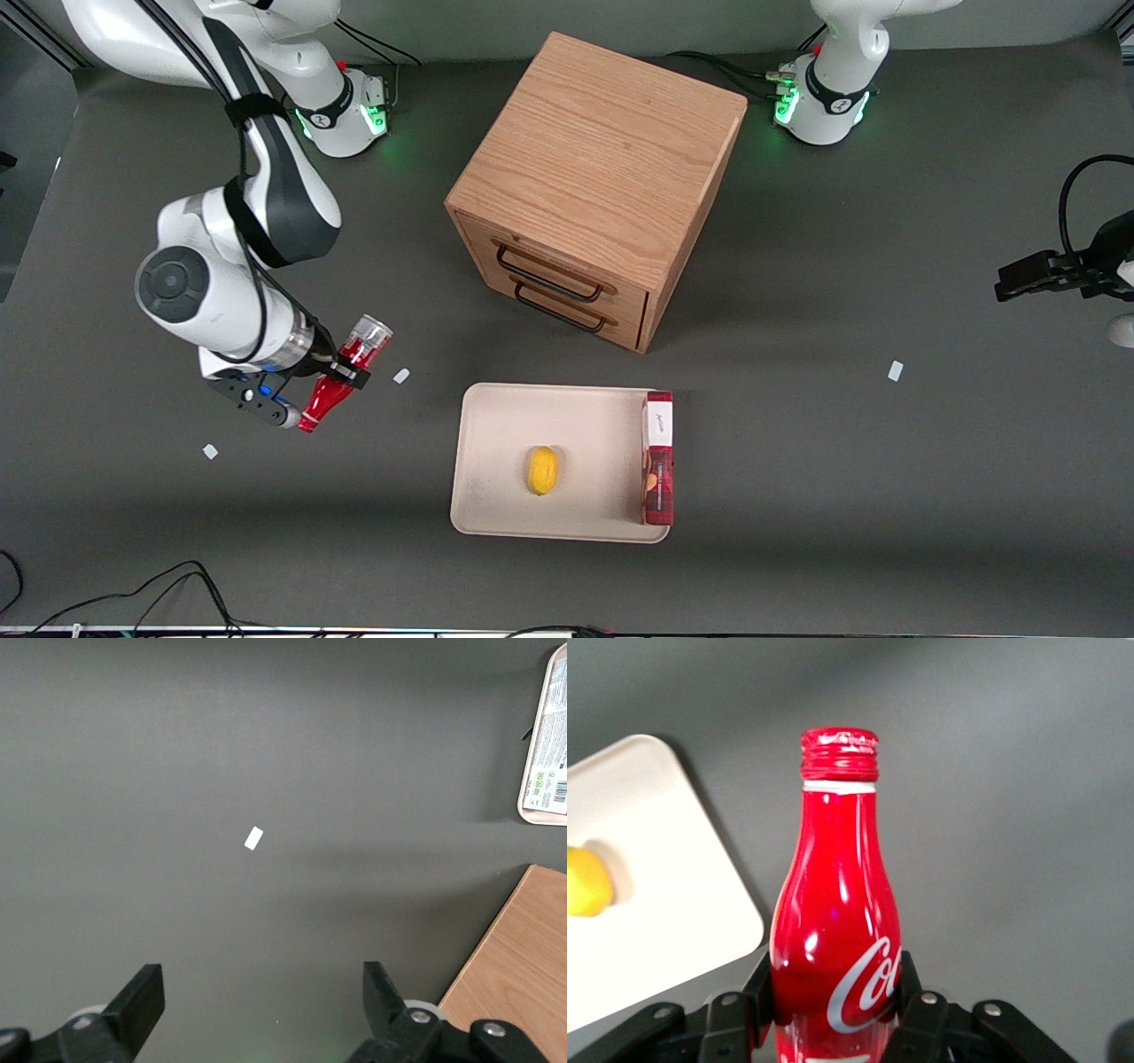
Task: Place coke bottle on tray
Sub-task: 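Lift the bottle and tilt it upright with the right gripper, then carry the upright bottle onto the white tray beside the lemon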
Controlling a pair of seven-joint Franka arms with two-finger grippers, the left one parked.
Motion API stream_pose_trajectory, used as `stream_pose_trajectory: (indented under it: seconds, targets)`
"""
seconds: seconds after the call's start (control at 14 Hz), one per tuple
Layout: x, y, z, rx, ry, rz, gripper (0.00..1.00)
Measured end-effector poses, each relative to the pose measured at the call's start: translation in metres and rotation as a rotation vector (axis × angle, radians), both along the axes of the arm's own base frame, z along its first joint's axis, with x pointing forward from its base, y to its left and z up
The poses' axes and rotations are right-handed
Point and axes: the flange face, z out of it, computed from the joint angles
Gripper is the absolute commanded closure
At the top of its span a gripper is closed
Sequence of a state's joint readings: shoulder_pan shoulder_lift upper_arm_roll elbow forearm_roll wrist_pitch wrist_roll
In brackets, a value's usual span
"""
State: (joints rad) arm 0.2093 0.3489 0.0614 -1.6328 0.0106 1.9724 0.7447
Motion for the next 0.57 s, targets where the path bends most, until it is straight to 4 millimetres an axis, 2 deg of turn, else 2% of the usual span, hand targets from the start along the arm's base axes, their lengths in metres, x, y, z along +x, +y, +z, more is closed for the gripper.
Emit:
stream_pose_trajectory:
  seconds: [0.14,0.29,0.43,0.57]
  targets:
    - [0.009,0.008,0.027,0.006,-0.013,0.068,1.0]
    - [0.019,0.025,0.044,0.015,-0.024,0.171,1.0]
    - [0.025,0.055,0.041,0.021,-0.029,0.247,1.0]
    - [0.028,0.096,0.019,0.017,-0.022,0.345,1.0]
